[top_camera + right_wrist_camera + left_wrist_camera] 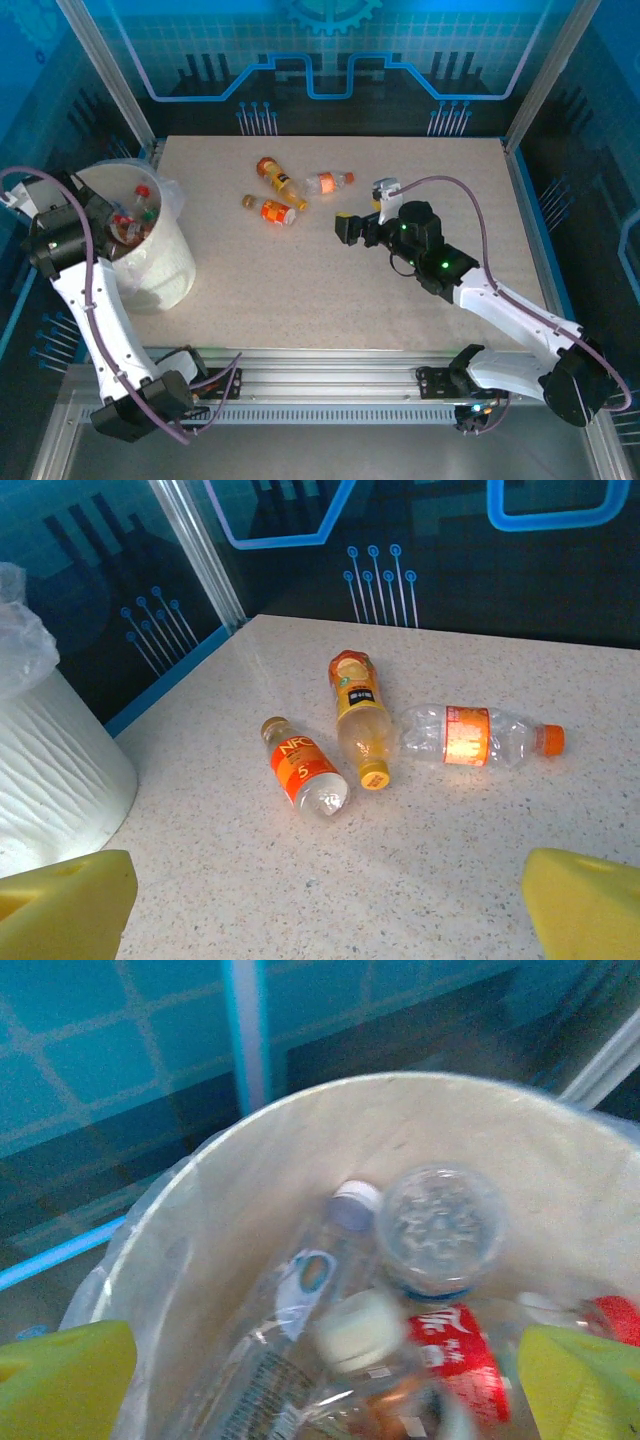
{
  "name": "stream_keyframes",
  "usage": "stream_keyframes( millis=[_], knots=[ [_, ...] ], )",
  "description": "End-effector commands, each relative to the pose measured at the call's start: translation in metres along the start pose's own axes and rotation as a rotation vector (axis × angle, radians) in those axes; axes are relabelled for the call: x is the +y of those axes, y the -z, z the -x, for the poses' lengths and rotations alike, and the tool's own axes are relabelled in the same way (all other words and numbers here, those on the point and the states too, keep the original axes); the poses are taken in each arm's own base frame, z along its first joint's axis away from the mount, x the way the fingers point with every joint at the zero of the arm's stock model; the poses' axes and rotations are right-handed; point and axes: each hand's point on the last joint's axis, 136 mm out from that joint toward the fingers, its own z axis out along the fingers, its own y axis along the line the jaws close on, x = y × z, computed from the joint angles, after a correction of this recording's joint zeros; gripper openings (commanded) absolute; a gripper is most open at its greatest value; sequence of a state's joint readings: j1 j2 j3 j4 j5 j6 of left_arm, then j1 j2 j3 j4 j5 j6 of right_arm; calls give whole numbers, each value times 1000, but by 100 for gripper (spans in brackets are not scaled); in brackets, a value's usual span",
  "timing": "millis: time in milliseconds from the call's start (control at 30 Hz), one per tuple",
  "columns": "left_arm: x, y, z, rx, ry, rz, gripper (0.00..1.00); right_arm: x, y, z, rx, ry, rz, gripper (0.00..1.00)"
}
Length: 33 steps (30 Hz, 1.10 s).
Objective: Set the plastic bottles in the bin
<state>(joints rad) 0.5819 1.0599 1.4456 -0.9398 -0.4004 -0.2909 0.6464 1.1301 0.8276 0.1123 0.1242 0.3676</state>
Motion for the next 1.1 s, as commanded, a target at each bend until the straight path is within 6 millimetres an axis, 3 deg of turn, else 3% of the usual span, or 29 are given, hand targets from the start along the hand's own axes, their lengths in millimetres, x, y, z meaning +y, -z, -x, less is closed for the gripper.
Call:
stream_keyframes(
  millis=[0,267,533,600,733,800,967,1067],
  knots=[
    [-24,25,3,13,55,-185,99,-13,-5,9,-20,-69,-55,100],
    [-113,84,-5,86,89,-749,99,-35,-20,-18,59,-196,-122,100],
    [-176,136,-37,156,28,-1063,99,-62,-27,-38,119,-311,-210,100],
    [-191,145,-51,191,30,-1132,99,-68,-28,-34,106,-288,-196,100],
    [-220,164,-88,277,-9,-1239,99,-80,-41,-25,105,-78,-187,100],
    [-234,176,-106,310,-40,-1289,99,-81,-52,-11,126,24,-167,100],
    [-268,199,-163,423,-133,-1345,99,-87,-95,-16,239,288,-81,100],
    [-281,204,-196,486,-166,-1344,99,-85,-120,-23,280,411,54,100]
  ],
)
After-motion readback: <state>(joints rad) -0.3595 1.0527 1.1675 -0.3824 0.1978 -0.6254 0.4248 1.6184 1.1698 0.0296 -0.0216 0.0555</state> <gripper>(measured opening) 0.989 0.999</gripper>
